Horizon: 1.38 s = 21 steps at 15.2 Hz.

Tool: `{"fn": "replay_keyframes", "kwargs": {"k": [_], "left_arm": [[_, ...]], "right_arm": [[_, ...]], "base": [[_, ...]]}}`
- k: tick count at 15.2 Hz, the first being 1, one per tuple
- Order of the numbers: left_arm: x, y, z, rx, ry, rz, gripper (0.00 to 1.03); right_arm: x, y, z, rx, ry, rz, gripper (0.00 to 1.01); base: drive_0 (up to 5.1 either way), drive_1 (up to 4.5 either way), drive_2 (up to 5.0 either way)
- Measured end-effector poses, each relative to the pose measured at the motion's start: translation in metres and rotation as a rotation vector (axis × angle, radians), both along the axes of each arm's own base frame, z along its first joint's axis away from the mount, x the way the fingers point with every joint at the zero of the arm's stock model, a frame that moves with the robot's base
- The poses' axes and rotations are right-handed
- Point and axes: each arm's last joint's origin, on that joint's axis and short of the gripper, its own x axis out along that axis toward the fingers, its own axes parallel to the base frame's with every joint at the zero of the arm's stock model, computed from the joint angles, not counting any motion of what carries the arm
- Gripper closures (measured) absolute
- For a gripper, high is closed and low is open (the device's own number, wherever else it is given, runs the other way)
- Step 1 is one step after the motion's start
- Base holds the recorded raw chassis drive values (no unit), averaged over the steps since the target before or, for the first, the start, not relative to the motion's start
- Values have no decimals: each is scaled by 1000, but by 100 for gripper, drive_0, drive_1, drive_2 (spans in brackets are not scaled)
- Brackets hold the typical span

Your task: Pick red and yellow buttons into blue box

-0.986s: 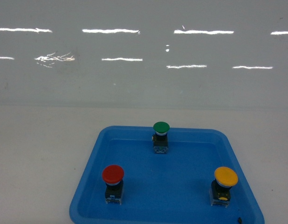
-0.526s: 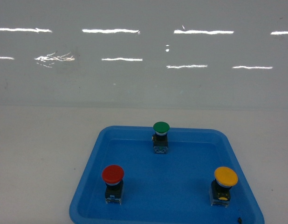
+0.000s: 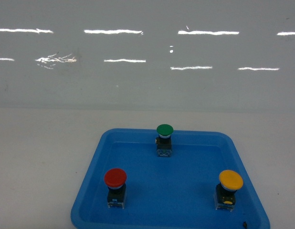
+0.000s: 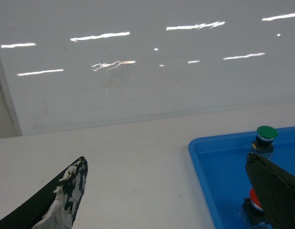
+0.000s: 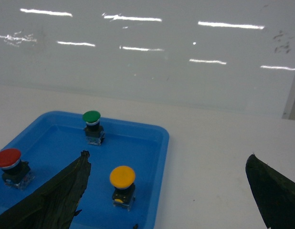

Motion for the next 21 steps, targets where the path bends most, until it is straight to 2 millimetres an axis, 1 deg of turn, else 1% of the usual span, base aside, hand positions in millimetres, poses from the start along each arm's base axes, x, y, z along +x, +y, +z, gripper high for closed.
{"fn": "replay_keyframes", "kwargs": {"k": [1,2,3,4,5,6,8,10,16,18,20,21], "left_arm": [[15,-2,7,31,32,-11,5],[27,-2,9,45,43,-21,5],[42,-2,6,72,110,-20,5],[52,0,0,77,149,-31,5],[63,0,-6,82,207,-37,5],[71,2,-8,78,223,-41,5],[86,3,-9,73,237,-51,5],[87,3,-10,69,242,-68,5],[87,3,-10,69,242,-69,5],[87,3,-10,69,242,-69,5],[87,3,-10,69,242,-69,5],[87,3,-10,69,242,-68,5]], "right_arm": [[12,7,0,-5,30,27,3],[24,12,2,2,37,28,3],[40,21,3,-7,65,46,3],[53,28,2,-12,86,61,3],[67,38,-3,-29,146,86,3],[77,46,-9,-35,194,112,3],[91,64,-21,-40,265,155,3],[88,70,-24,-54,262,118,3],[89,69,-23,-47,231,101,3],[96,68,-37,-65,280,96,3],[100,65,-41,-73,309,95,3],[108,64,-40,-74,306,96,3]], "base": [[0,0,0],[0,0,0],[0,0,0],[0,0,0],[0,0,0],[0,0,0],[0,0,0],[0,0,0],[0,0,0],[0,0,0],[0,0,0],[0,0,0]]}}
